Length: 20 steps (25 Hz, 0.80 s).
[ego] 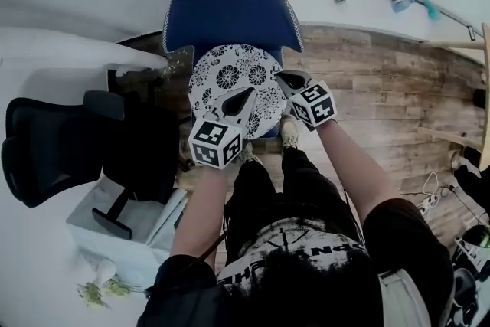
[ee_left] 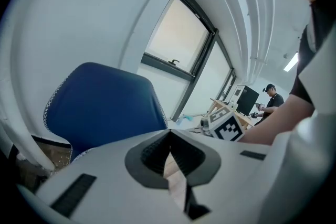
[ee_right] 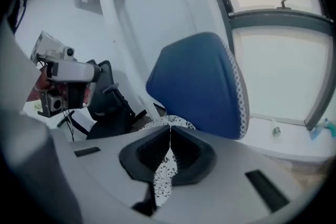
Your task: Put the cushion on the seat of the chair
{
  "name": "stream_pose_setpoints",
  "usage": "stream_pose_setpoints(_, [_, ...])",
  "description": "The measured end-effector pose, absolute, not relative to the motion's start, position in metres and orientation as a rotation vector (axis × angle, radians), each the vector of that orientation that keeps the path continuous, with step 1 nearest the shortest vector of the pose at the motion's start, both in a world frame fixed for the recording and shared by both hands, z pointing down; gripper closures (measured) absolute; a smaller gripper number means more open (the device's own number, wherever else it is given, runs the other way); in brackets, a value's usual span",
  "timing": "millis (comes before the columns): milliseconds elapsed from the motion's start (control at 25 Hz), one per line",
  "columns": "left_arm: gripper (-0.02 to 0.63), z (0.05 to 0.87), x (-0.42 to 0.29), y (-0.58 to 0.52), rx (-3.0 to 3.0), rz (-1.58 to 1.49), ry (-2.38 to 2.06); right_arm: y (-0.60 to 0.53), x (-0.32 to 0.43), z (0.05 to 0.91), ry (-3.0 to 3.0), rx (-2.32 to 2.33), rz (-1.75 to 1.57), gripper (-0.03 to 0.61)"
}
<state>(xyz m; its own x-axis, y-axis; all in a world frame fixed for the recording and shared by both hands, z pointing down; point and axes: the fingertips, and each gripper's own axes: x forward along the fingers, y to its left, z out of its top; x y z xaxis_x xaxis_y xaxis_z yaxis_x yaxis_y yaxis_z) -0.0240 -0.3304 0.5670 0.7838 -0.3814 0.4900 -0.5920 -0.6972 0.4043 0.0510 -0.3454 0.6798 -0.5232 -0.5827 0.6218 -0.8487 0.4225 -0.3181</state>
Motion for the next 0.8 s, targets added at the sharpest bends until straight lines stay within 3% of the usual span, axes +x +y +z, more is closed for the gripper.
stream_pose_setpoints(800, [0.598, 0.419, -0.053, -0.354, 2.650, 0.403, -0.849, -0.358, 0.025, 0.428, -2.586, 1.210, 0.475, 0.561])
